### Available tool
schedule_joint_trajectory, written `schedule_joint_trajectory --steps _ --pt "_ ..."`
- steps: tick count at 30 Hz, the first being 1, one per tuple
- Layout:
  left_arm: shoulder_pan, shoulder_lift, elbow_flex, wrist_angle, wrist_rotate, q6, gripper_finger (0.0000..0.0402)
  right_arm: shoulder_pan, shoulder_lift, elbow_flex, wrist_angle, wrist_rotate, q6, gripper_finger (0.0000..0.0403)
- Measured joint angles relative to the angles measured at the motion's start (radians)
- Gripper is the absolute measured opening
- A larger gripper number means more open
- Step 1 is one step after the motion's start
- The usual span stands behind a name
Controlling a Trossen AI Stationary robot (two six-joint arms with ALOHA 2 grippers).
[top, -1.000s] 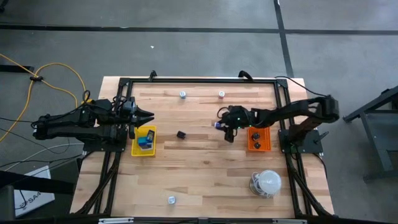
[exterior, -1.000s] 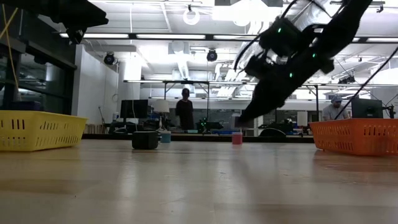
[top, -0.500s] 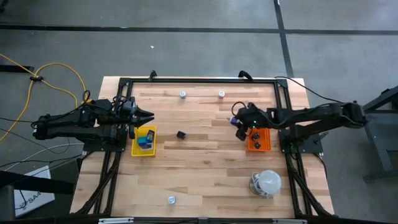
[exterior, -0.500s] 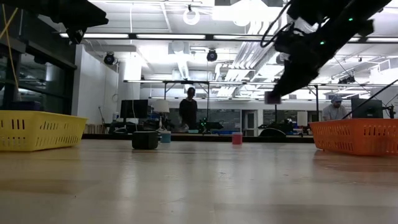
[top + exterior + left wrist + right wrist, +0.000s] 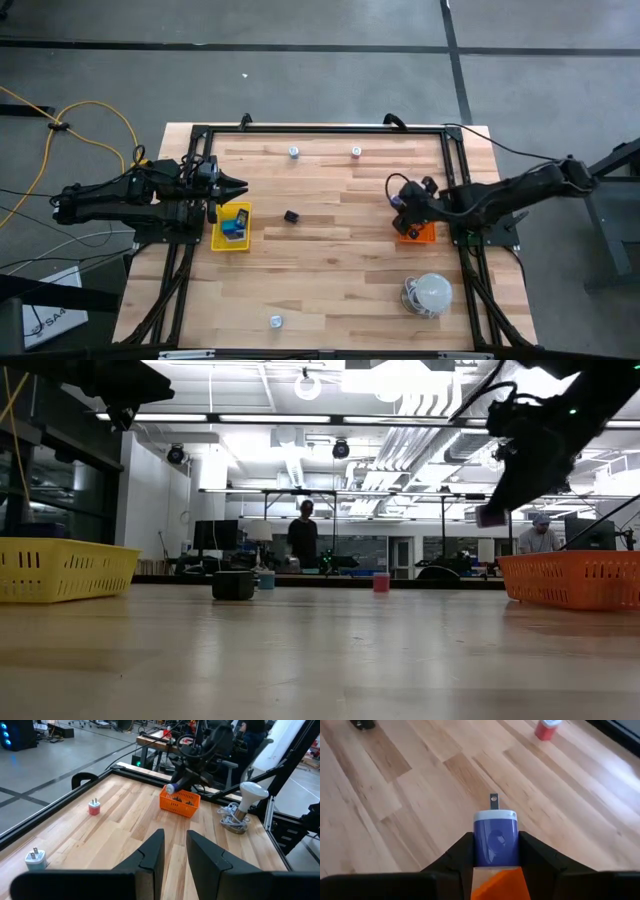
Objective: Pick & Place Office items
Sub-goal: Put the purple white charger adapter into the orange bin
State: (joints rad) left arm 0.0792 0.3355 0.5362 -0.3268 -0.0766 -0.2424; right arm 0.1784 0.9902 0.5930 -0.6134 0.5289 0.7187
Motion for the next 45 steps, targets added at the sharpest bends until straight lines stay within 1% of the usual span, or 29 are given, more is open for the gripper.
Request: schedule_joint_trajectory --steps 8,11,14,20,30,39,45 --pt "0.000 0.000 0.000 0.000 0.000 0.000 0.0078 0.124 -0.006 0.000 -0.179 0.081 0.303 0.0122" --pt "0.000 0.000 0.000 0.000 0.000 0.000 0.0078 0.148 -0.006 0.000 -0.221 0.093 0.380 0.0120" --pt "0.000 0.000 0.000 0.000 0.000 0.000 0.0078 0.162 -0.006 -0.007 -0.247 0.101 0.423 0.0122" --pt "0.000 0.000 0.000 0.000 0.000 0.000 0.0078 0.162 -0.005 -0.079 -0.226 0.102 0.467 0.0120" --pt "0.000 0.000 0.000 0.000 0.000 0.000 0.0078 0.162 -0.005 -0.155 -0.163 0.128 0.493 0.0120" --pt "0.000 0.000 0.000 0.000 0.000 0.000 0.0078 0.162 -0.005 -0.181 -0.125 0.130 0.492 0.0139" --pt "0.000 0.000 0.000 0.000 0.000 0.000 0.0078 0.162 -0.005 -0.181 -0.123 0.128 0.490 0.0139"
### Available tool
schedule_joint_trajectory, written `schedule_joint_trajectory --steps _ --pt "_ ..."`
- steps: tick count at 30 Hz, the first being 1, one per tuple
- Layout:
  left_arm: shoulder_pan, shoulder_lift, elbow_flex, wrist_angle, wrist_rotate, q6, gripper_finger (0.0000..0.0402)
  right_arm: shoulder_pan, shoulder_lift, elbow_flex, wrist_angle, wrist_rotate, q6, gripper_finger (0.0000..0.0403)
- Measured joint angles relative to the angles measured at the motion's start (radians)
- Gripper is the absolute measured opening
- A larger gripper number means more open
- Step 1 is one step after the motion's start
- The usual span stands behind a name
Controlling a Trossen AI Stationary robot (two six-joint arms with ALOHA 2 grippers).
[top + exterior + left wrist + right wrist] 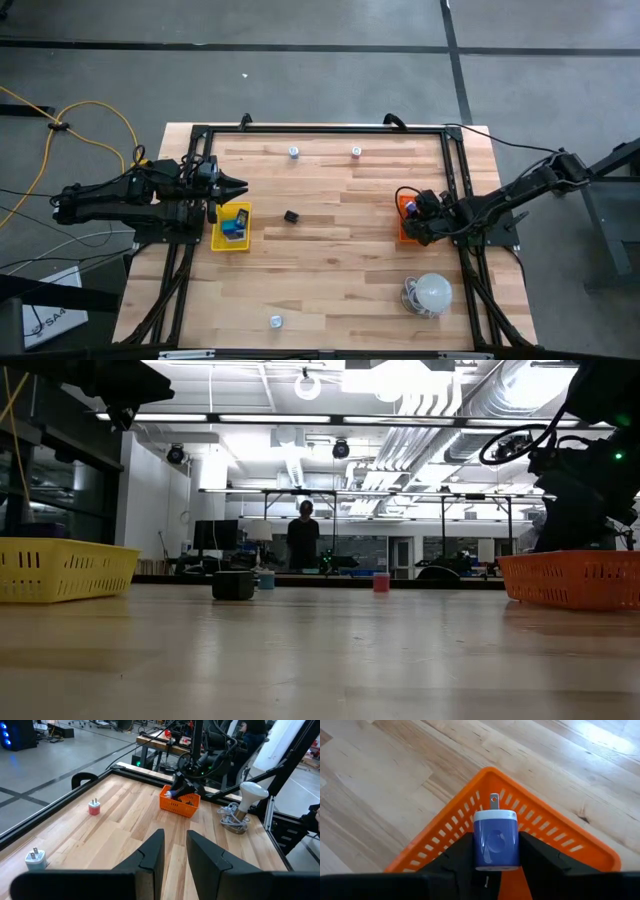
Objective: Pick & Place Office items
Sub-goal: Put the purple white charger adapter into the orange bin, then put the pink white charger adapter into the orange bin
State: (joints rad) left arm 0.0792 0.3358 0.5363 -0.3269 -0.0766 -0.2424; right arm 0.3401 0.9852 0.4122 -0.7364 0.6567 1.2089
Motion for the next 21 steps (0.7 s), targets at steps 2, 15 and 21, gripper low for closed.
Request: schedule_joint_trajectory --steps 2,15,21 --pt "0.000 0.000 0.000 0.000 0.000 0.000 0.0078 0.000 0.000 0.000 0.000 0.000 -0.001 0.0139" --pt "0.000 0.000 0.000 0.000 0.000 0.000 0.0078 0.000 0.000 0.000 0.008 0.026 -0.020 0.0171" --pt "0.000 0.000 0.000 0.000 0.000 0.000 0.0078 0.000 0.000 0.000 0.008 0.026 -0.025 0.0182"
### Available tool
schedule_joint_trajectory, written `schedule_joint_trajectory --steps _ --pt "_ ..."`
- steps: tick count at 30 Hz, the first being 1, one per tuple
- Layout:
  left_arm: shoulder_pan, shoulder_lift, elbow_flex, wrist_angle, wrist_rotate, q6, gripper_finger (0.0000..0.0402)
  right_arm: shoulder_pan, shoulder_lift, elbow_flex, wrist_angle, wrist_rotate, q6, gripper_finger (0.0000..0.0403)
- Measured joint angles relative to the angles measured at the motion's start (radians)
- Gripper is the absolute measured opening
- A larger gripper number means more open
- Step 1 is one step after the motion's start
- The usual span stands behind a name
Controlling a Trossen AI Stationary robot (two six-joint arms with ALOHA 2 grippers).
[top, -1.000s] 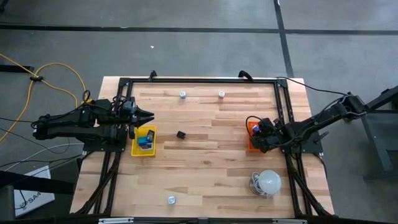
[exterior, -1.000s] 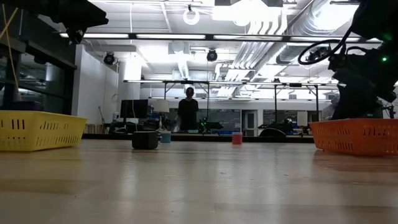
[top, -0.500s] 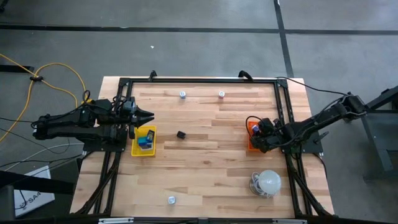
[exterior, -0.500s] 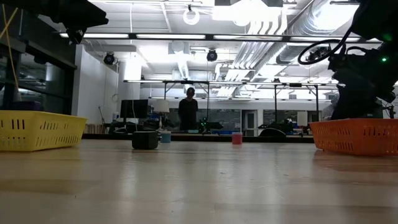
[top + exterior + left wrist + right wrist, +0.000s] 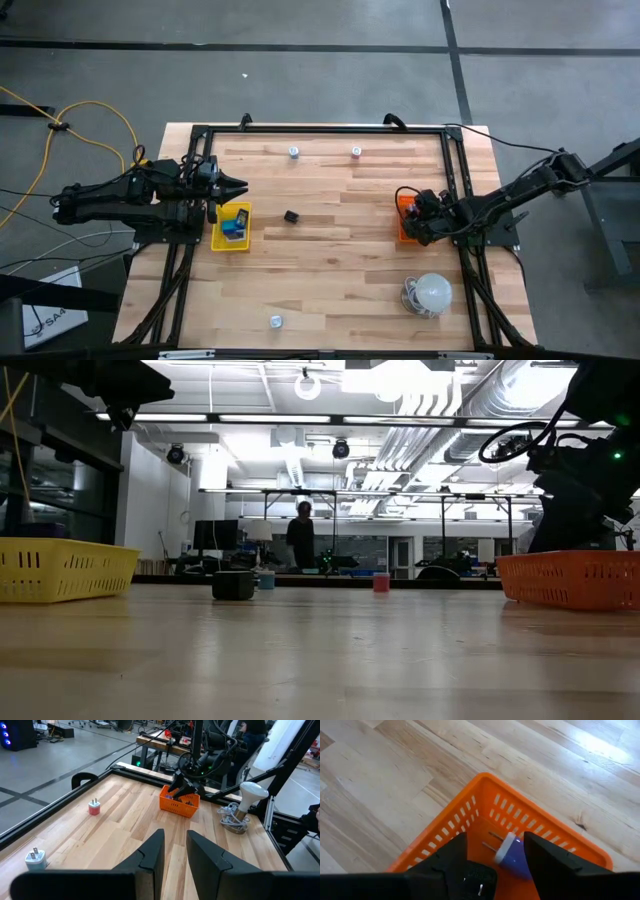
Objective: Pick & Place Office items
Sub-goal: Put the pink white charger adapter into the orange bin
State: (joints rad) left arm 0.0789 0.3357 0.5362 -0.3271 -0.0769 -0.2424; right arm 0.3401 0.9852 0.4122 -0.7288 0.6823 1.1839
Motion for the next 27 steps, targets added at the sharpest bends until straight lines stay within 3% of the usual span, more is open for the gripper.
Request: schedule_joint_trajectory --steps 17,23,27 --pt "0.000 0.000 0.000 0.000 0.000 0.000 0.0078 -0.011 0.000 0.050 0.008 0.044 -0.066 0.0177" --pt "0.000 0.000 0.000 0.000 0.000 0.000 0.0078 -0.075 0.000 0.128 0.091 0.037 -0.252 0.0177" --pt "0.000 0.000 0.000 0.000 0.000 0.000 0.0078 -0.152 0.000 0.169 0.220 -0.033 -0.442 0.0176"
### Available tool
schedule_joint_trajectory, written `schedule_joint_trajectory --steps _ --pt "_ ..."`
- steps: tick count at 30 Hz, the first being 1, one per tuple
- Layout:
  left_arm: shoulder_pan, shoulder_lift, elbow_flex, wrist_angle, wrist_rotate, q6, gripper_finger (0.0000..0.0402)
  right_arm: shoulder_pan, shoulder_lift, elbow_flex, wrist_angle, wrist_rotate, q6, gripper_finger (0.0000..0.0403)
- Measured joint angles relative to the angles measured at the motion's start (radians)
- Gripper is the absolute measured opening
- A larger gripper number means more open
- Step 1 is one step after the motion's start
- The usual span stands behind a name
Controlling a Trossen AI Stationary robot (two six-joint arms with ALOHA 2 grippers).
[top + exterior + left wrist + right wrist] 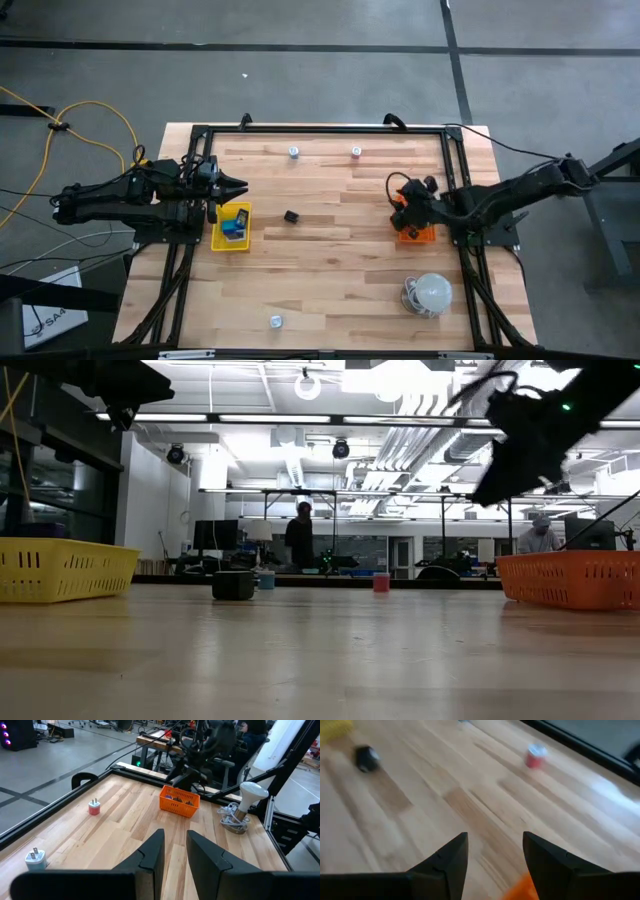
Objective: Pick & Place Office items
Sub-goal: Put the pink white charger adapter into the orange bin
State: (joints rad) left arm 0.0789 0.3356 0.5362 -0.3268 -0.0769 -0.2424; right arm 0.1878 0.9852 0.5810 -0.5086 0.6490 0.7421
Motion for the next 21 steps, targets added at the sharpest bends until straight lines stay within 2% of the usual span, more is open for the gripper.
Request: schedule_joint_trajectory --steps 7,13,21 --pt "0.000 0.000 0.000 0.000 0.000 0.000 0.0078 -0.196 0.005 0.018 0.236 -0.259 -0.279 0.0175" --pt "0.000 0.000 0.000 0.000 0.000 0.000 0.0078 -0.355 0.064 0.018 0.387 -0.461 -0.464 0.0175" --pt "0.000 0.000 0.000 0.000 0.000 0.000 0.0078 -0.529 0.188 0.036 0.508 -0.661 -0.533 0.0175"
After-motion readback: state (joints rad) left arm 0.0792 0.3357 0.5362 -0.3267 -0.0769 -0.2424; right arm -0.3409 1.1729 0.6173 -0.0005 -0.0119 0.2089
